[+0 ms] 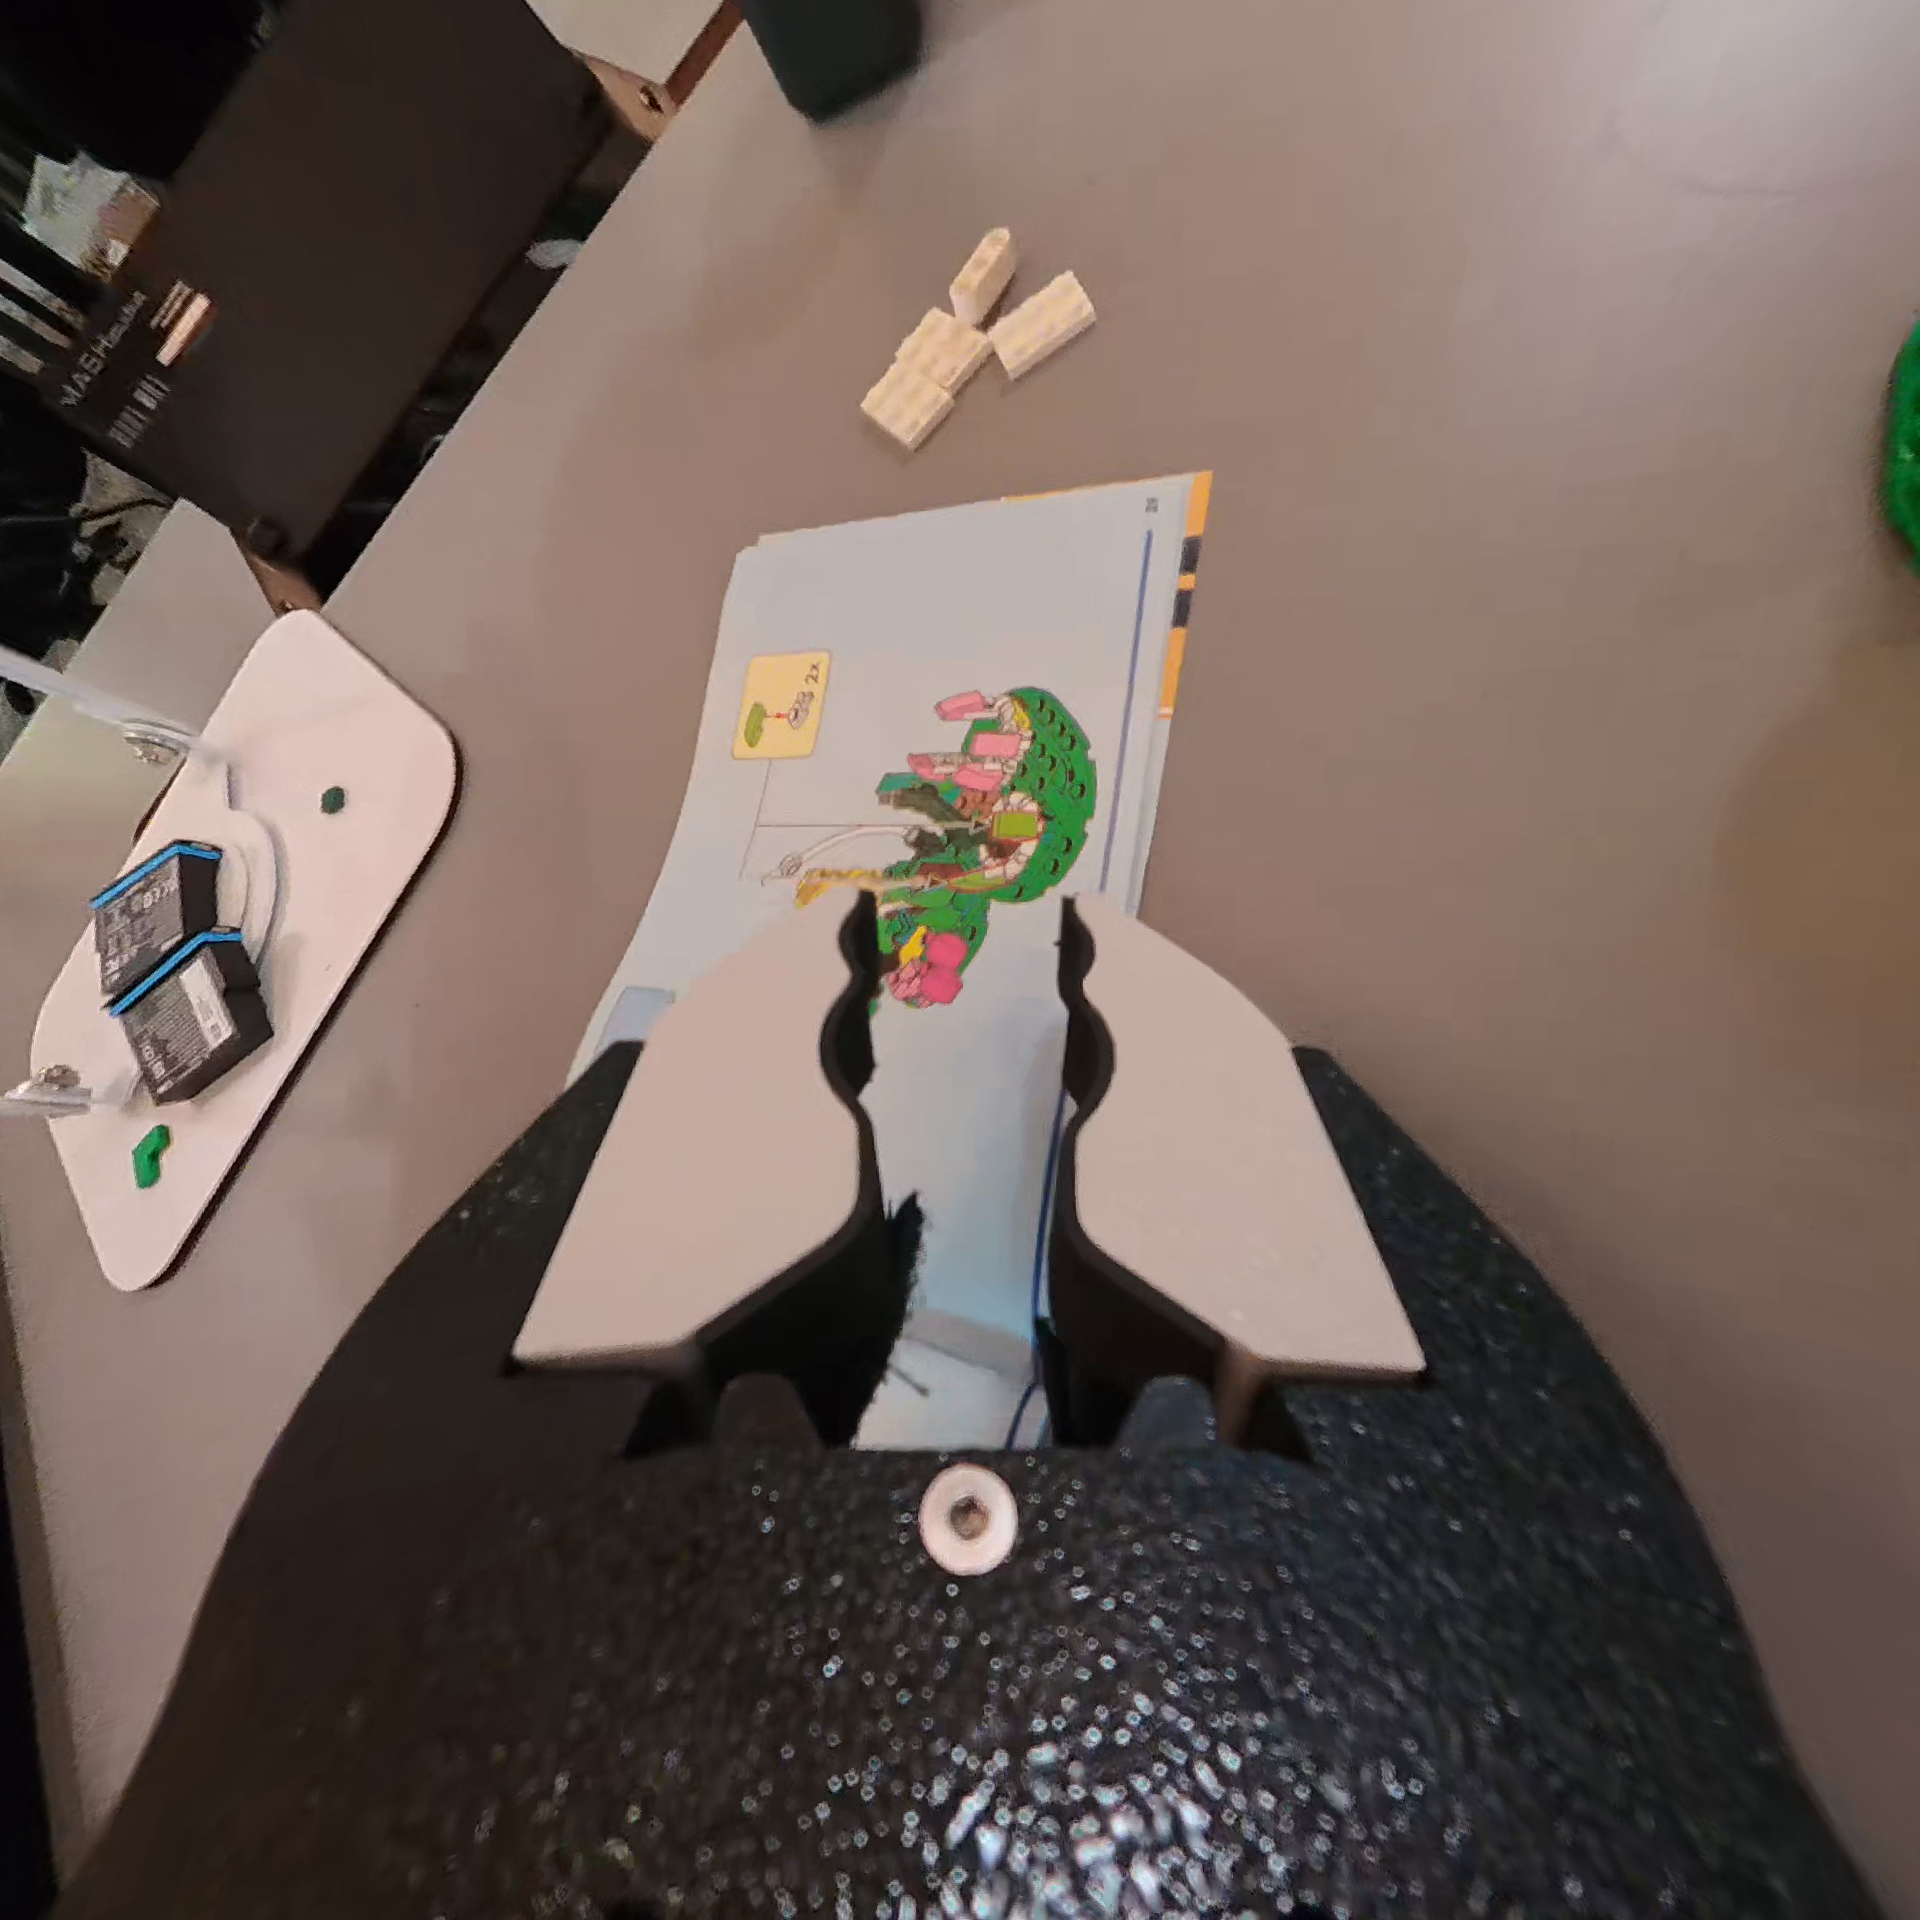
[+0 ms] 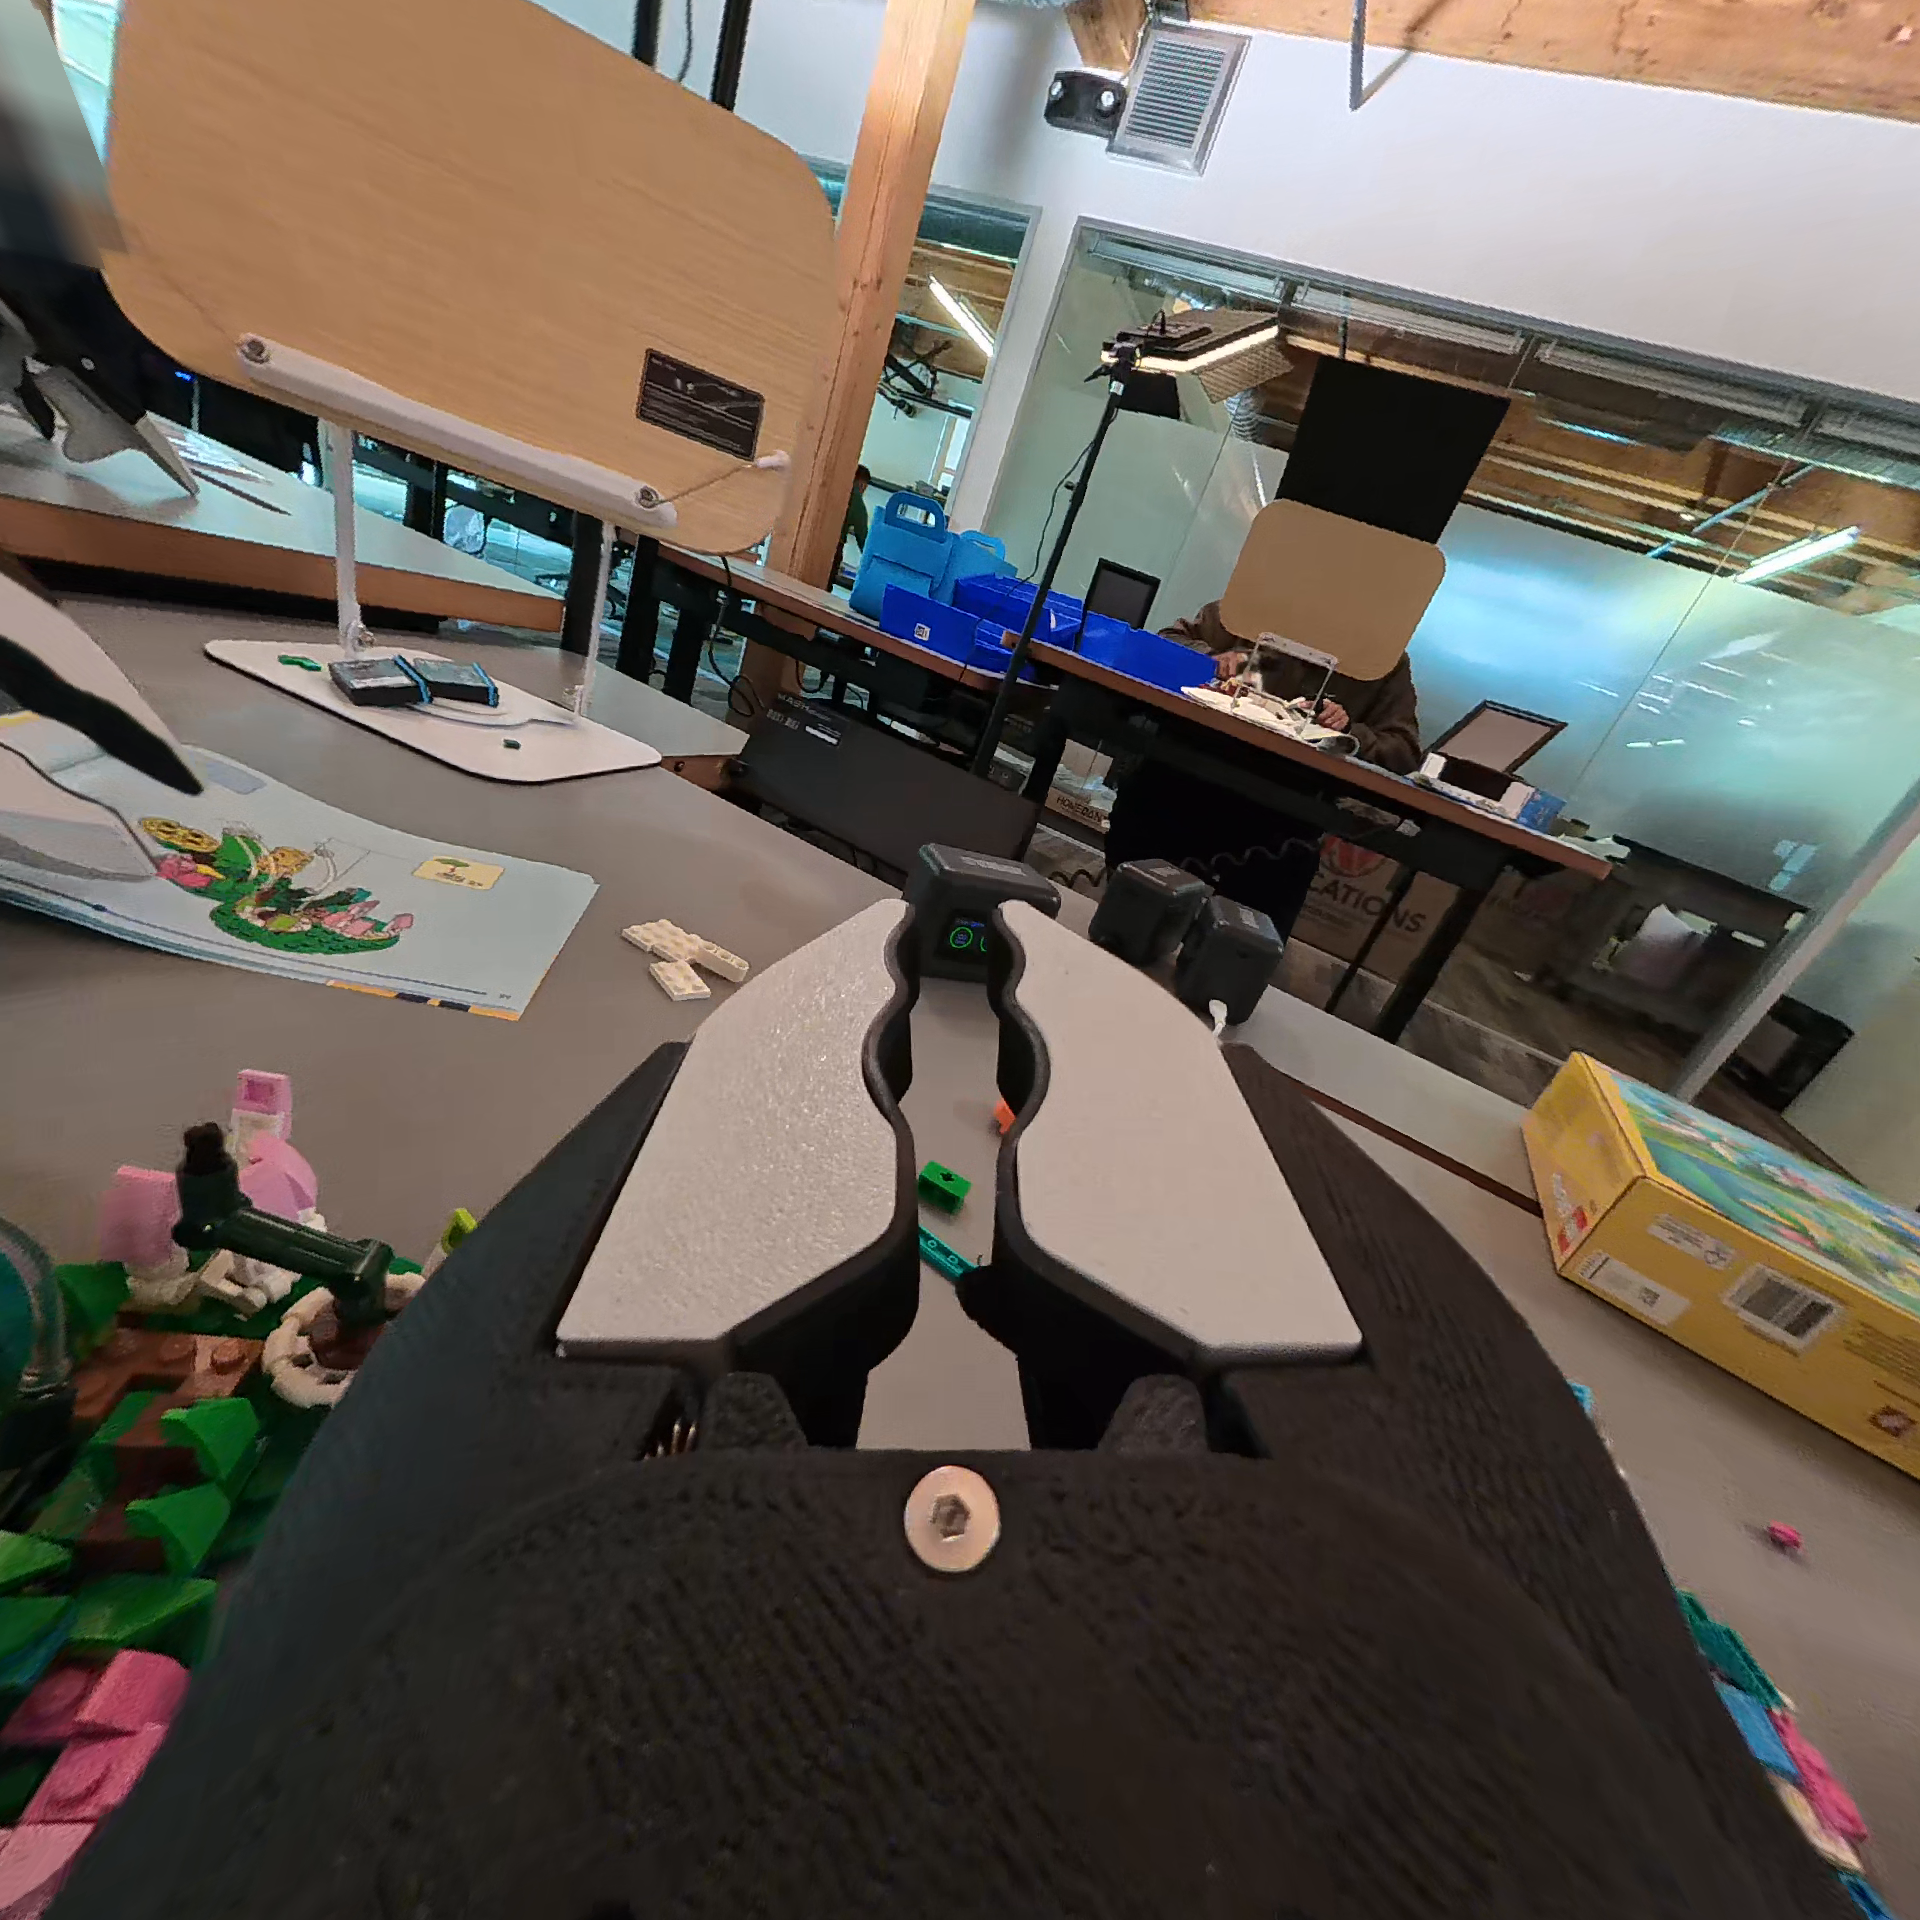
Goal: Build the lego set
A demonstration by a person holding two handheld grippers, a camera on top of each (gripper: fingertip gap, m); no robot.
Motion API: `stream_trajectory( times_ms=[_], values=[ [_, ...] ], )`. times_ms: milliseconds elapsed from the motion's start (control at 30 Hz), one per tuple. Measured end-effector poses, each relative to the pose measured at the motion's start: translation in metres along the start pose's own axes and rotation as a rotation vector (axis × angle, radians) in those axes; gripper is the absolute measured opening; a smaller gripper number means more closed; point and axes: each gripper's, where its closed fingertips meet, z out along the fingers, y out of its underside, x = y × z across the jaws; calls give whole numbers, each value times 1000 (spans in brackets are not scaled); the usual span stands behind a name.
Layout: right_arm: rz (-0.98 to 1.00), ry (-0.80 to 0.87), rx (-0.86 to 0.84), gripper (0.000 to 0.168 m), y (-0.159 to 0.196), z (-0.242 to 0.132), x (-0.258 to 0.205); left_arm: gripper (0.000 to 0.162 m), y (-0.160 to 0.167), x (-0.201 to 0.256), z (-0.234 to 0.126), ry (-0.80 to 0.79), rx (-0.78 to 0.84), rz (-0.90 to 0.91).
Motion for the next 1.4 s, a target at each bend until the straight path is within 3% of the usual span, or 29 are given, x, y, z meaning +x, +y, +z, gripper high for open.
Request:
stream_trajectory(
  times_ms=[133, 300, 400, 633, 933, 1400],
  values=[
    [-44, -9, 1, 10, -1, 0, -4, 29, 10, -16, -14, -73, -11, -13],
    [-90, -17, -10, 10, 1, 1, -9, 54, 12, -10, -24, -2, 2, -41],
    [-23, -28, -3, 10, 0, 1, -8, 56, 18, -6, -22, 10, -39, 0],
    [74, 4, -5, 10, 2, 0, 6, 47, 15, 7, -14, 23, -46, 105],
    [49, -5, -7, 10, 2, 1, 3, 41, 23, 8, -5, 6, -87, 129],
    [39, -10, -13, 10, 3, 1, 1, 35, 24, -4, -4, -40, -69, 40]
  ],
)
